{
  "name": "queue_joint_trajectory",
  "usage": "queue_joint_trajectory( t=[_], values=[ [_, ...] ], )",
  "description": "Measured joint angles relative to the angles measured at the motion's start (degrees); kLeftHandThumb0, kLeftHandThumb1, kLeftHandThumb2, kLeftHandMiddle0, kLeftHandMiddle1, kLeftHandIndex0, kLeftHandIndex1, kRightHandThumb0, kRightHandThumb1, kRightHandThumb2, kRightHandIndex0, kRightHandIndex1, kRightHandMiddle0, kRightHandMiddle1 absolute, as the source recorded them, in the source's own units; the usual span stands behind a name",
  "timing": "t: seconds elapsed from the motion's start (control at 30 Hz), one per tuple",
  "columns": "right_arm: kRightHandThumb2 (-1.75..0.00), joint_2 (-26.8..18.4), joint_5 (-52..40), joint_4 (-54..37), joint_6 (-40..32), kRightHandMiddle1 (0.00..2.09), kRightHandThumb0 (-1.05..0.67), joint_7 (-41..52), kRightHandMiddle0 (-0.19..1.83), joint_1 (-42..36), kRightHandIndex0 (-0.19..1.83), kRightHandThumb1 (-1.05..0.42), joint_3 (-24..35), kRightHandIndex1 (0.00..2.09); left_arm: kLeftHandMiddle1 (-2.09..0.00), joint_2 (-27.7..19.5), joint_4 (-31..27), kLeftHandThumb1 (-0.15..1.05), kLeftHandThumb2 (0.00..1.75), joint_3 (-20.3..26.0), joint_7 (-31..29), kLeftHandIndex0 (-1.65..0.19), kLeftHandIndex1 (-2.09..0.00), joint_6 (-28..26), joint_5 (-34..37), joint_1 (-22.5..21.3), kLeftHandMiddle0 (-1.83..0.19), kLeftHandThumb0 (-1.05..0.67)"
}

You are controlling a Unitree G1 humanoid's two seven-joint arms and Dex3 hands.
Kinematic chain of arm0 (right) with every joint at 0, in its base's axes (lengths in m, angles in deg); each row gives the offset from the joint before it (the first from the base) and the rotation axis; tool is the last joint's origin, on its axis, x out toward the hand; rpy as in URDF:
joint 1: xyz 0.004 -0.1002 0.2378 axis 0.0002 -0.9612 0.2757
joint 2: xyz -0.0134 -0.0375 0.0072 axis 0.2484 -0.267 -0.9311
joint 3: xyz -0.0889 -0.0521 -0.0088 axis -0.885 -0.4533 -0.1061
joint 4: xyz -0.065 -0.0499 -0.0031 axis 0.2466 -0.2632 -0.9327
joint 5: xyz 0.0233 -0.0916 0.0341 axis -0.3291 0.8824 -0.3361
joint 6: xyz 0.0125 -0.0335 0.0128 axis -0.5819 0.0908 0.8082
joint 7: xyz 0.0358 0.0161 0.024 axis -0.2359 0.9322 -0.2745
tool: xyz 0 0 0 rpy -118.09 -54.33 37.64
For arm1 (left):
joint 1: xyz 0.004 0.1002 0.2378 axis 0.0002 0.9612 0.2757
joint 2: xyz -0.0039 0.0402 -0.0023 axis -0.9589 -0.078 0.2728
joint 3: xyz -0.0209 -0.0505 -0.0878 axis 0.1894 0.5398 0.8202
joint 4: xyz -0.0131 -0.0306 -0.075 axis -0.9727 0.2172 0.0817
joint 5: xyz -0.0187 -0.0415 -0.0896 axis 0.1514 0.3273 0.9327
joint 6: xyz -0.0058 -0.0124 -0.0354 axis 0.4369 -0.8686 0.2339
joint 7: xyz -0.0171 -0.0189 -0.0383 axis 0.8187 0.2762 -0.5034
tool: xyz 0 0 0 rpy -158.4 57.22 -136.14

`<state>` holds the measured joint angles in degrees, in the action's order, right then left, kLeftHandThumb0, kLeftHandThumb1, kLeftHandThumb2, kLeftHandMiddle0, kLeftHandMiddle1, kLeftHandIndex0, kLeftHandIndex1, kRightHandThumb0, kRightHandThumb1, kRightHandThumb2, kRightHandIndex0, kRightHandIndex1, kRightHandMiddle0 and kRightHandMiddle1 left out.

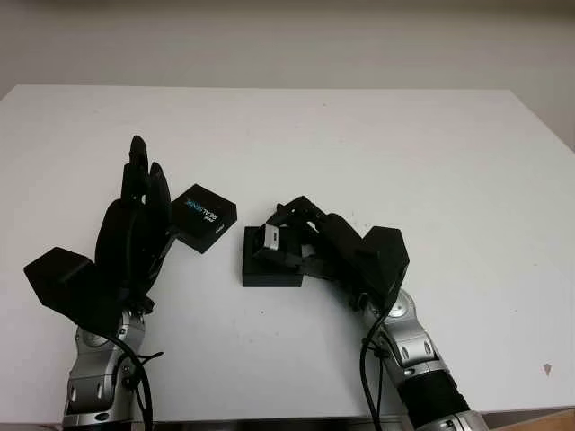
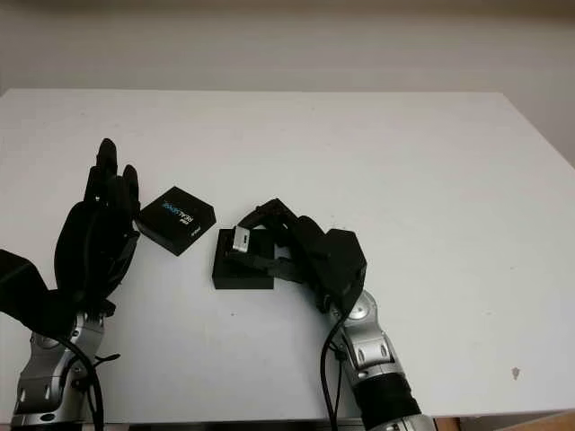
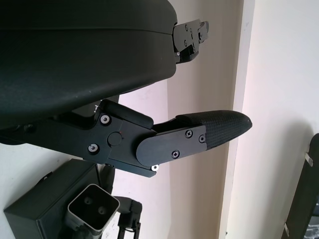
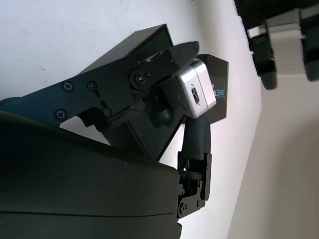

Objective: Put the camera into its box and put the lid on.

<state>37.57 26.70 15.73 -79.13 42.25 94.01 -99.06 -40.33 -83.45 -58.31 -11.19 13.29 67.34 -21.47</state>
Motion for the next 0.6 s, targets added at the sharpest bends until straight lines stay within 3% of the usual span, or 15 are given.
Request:
queue_joint_trajectory(
  t=[0.07,0.13,0.27,0.47,0.6],
  values=[
    [-0.05,-1.32,2.87,-0.05,1.06,1.63,-0.52,-0.4,-0.05,0.21,0.11,-1.03,-1.4,0.02,0.0,0.03,-0.01,1.05,0.61,0.0,-0.04,0.19,0.0,0.0,0.04,0.13,0.19,-0.75],
    [-0.05,-3.08,5.54,-1.21,0.65,1.22,-0.57,-0.11,-0.16,0.38,-0.01,-1.01,-2.97,0.03,0.0,0.03,-0.04,1.05,0.61,0.01,-0.07,0.19,0.0,0.0,0.04,0.31,0.19,-0.76],
    [-0.05,-6.21,9.78,-5.5,-0.36,0.64,-0.54,-0.03,-0.1,-0.16,-0.13,-0.96,-4.69,0.03,0.0,-0.06,-0.21,1.05,0.62,0.04,-0.11,0.19,0.0,0.0,0.03,0.52,0.19,-0.76],
    [-0.05,-10.72,13.64,-10.22,1.48,0.33,-0.55,-1.13,-0.02,-1.33,-0.19,-0.94,-4.96,0.01,0.0,-0.42,-0.42,1.05,0.61,0.13,-0.16,0.19,0.0,-0.15,0.04,0.7,0.19,-0.76],
    [-0.05,-13.67,16.87,-14.53,1.74,0.23,-0.54,-2.04,0.01,-1.93,-0.19,-0.91,-4.82,0.0,0.0,-0.67,-0.67,1.05,0.61,0.25,-0.22,0.19,0.0,-0.37,0.07,0.73,0.19,-0.76]
  ],
)
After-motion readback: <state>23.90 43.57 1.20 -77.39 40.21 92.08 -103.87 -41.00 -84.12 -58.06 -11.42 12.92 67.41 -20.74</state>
